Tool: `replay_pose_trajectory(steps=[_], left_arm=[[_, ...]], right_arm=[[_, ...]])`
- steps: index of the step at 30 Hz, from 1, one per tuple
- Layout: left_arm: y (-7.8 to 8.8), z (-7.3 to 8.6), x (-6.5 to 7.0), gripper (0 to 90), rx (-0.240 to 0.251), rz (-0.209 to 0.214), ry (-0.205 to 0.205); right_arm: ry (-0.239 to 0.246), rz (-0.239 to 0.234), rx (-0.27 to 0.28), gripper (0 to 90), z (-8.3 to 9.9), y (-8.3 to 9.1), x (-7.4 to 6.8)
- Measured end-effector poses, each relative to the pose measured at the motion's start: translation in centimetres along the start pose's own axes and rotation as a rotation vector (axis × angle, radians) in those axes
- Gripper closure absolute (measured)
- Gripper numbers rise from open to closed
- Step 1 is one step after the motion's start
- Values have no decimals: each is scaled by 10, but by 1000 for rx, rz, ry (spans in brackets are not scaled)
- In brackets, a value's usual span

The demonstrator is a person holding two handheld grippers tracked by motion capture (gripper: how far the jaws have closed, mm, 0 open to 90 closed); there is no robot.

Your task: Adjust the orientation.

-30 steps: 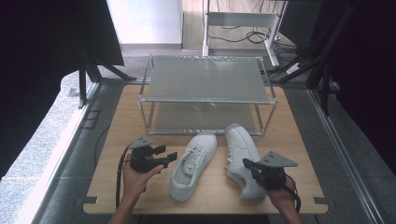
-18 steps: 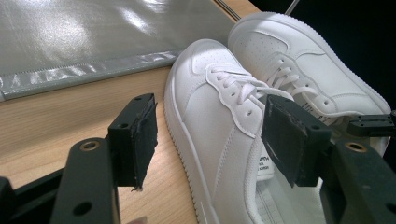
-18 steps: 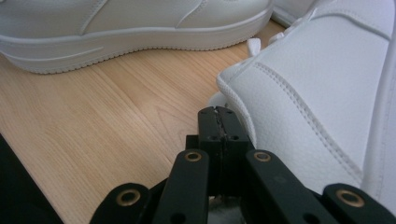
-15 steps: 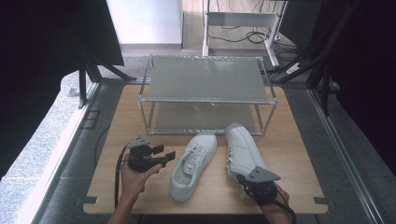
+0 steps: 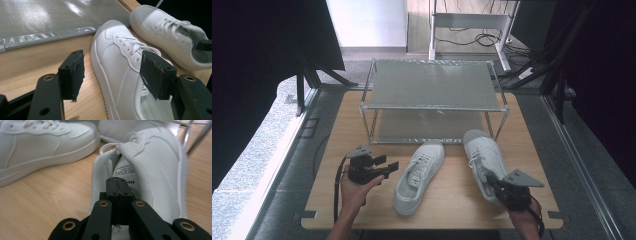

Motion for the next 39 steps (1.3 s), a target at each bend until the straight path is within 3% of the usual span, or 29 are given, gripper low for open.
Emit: replay_pose_trajectory(steps=[2,3,4,5,7,9,12,15,20,26,27,34,37,39], left_arm=[[1,0,0,366,1,1,2],[1,0,0,367,4,1,5],[1,0,0,367,4,1,5],[1,-1,0,367,4,2,4],[2,-1,0,367,5,1,4],[2,-1,0,368,7,2,5],[3,-2,-1,368,10,1,8],[5,-2,-2,369,17,1,12],[5,-2,-2,369,16,2,12],[5,-3,0,370,15,5,8],[5,-3,0,370,16,4,10],[7,-3,-1,370,20,0,12],[6,-3,-1,370,18,3,11],[7,-4,0,371,20,4,10]], right_arm=[[3,25,-6,900,0,1,10],[-22,44,-3,900,1,3,23],[-22,44,-3,900,1,3,23],[-54,57,-3,900,3,5,36],[-79,51,-33,900,8,5,44],[-103,25,-21,900,10,7,48],[-87,43,-16,893,8,9,46],[-68,35,12,872,-1,15,37],[-42,26,9,819,-5,15,28],[-42,43,-39,714,-17,6,29],[-42,37,-75,702,-22,1,31],[-83,1,-134,659,-26,-15,39],[-63,5,-172,682,-27,-24,37],[-53,-20,-205,762,-29,-27,33]])
Point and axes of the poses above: each handheld gripper's, and its own axes: y roughly backward along the jaws, z roughly out of its underside, x roughly to its right, the point moved 4 cm from there along -y, roughly forward along the jaws, and after that the axes turned 7 degrees about -y, right-handed, at the moved point
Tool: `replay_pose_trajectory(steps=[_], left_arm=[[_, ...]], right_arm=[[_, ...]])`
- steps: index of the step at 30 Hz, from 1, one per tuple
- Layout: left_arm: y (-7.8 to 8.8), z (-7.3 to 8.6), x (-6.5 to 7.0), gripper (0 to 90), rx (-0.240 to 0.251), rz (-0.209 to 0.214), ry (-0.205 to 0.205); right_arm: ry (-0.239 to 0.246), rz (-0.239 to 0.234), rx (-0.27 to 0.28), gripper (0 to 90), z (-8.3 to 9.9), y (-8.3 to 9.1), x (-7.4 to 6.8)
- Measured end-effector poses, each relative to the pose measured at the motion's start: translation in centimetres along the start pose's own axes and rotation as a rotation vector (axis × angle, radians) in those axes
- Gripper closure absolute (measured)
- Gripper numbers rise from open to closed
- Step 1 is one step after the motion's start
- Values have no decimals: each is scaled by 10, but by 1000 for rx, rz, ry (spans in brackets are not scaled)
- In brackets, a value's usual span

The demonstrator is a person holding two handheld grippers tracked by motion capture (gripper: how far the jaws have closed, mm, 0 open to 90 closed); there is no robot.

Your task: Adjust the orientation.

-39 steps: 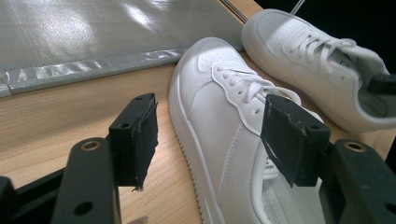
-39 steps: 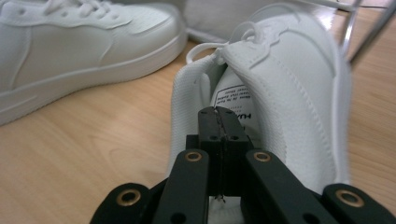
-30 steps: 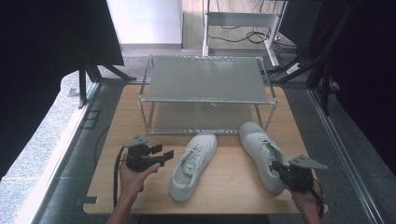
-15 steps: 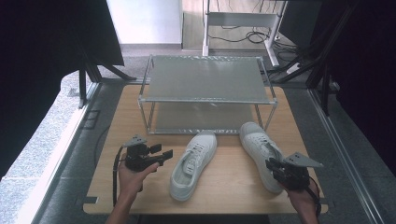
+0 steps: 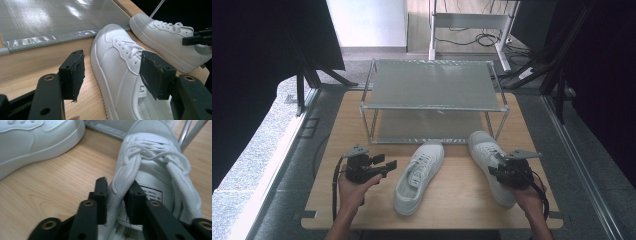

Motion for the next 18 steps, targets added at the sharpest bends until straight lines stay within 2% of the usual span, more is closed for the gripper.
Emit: replay_pose_trajectory(steps=[3,4,6,8,9,10,11,12,16,17,18], left_arm=[[1,0,-1,371,3,-2,1],[2,0,-1,371,4,-3,2],[2,0,-2,371,4,-3,4],[2,-1,-2,372,4,-4,4],[2,-1,-2,372,4,-4,4],[2,-1,-2,372,3,-4,3],[2,-1,-2,372,2,-4,2],[1,-1,-1,372,-1,-5,1],[0,0,1,372,-5,-1,-6],[0,0,1,372,-7,0,-8],[0,0,2,372,-7,1,-8]], right_arm=[[-10,-10,2,792,1,1,-1],[-19,-53,-6,807,3,3,-4],[-15,-72,-13,808,4,5,-7],[-11,-113,-30,809,10,9,-17],[-11,-113,-30,809,10,9,-17],[5,-142,-36,808,15,12,-26],[5,-142,-36,808,15,12,-26],[13,-160,-35,794,19,15,-34],[33,-140,-27,767,21,15,-39],[39,-136,-25,743,21,15,-38],[37,-145,0,666,20,17,-35]])
Point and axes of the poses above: each handheld gripper's, and its own axes: y roughly backward along the jaws, z roughly out of its underside, x roughly to its right, the point moved 4 cm from there along -y, roughly forward along the jaws, and after that the axes turned 7 degrees about -y, right-handed, at the moved point
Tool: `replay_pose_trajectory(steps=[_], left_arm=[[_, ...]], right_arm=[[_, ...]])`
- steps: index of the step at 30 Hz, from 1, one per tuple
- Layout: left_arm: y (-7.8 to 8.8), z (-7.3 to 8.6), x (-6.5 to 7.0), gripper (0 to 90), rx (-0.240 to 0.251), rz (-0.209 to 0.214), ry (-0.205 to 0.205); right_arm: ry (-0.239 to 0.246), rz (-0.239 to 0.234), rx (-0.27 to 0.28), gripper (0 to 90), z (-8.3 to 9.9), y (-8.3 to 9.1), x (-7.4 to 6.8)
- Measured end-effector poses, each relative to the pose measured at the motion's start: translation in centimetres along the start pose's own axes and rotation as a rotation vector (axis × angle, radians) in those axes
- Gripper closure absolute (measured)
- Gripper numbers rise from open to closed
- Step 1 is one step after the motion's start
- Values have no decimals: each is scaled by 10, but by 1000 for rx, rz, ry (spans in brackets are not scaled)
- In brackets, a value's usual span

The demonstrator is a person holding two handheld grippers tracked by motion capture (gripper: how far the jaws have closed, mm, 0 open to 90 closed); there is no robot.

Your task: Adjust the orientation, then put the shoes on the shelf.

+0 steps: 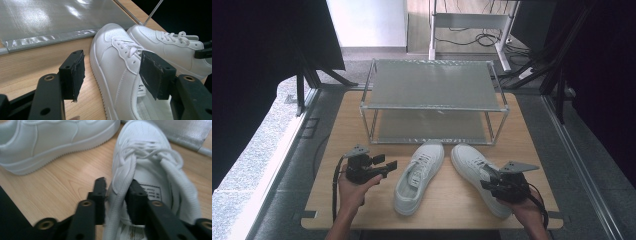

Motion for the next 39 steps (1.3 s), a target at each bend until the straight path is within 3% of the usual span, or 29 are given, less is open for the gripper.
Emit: replay_pose_trajectory(steps=[6,11,14,24,30,39], left_arm=[[2,-1,0,375,10,11,4],[4,-3,1,378,18,-3,-9],[8,-6,2,386,22,-16,-20],[14,-13,5,394,35,-21,-29],[8,-9,10,404,-3,-43,-43],[-14,-3,25,417,-63,-32,-85]], right_arm=[[-12,-30,70,490,-4,9,5],[-13,-31,145,438,-11,22,8],[-8,-14,224,422,-21,37,15],[-56,10,298,425,-53,32,42],[-69,28,311,427,-50,28,43],[-115,46,317,431,-39,34,54]])
Point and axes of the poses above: each handheld gripper's, and its own axes: y roughly backward along the jaws, z roughly out of its underside, x roughly to its right, the point moved 4 cm from there along -y, roughly forward along the jaws, and after that the axes turned 7 degrees about -y, right-handed, at the moved point
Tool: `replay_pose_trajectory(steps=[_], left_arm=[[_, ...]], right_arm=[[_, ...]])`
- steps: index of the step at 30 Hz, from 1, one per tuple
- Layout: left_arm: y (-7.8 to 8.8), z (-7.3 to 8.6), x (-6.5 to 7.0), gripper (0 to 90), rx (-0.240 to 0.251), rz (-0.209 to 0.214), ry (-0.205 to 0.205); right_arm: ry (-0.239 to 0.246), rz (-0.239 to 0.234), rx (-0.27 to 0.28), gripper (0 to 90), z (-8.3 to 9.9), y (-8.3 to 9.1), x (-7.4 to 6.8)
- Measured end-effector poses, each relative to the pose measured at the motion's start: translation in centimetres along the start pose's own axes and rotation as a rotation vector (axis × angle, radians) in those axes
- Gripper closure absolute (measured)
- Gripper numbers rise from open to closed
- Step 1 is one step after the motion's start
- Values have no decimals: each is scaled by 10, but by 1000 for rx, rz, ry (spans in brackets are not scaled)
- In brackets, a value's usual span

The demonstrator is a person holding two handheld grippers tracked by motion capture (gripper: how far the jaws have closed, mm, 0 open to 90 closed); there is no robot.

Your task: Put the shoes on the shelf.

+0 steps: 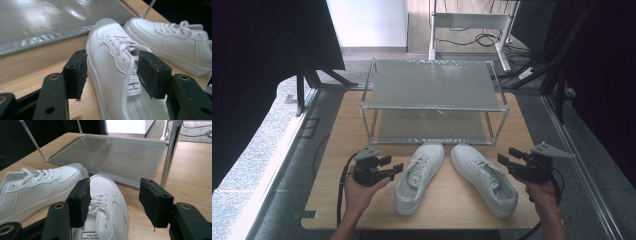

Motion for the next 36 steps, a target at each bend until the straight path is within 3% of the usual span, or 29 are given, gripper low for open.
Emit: replay_pose_trajectory(steps=[11,21,28,33,36], left_arm=[[-29,5,15,494,-69,-37,-66],[-47,12,14,574,-142,-73,-72],[-61,10,15,656,-177,-113,-90],[-62,10,14,712,-185,-119,-78],[-62,10,14,736,-186,-120,-74]], right_arm=[[-16,8,-33,427,7,-7,2],[-20,8,-48,419,10,-8,4],[7,21,-87,404,13,-12,6],[63,77,-136,384,18,-17,10],[80,49,-159,393,21,-21,8]])
Point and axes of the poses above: each handheld gripper's, and its own axes: y roughly backward along the jaws, z roughly out of its underside, x roughly to its right, the point moved 4 cm from there along -y, roughly forward along the jaws, and after that the axes turned 7 degrees about -y, right-handed, at the moved point
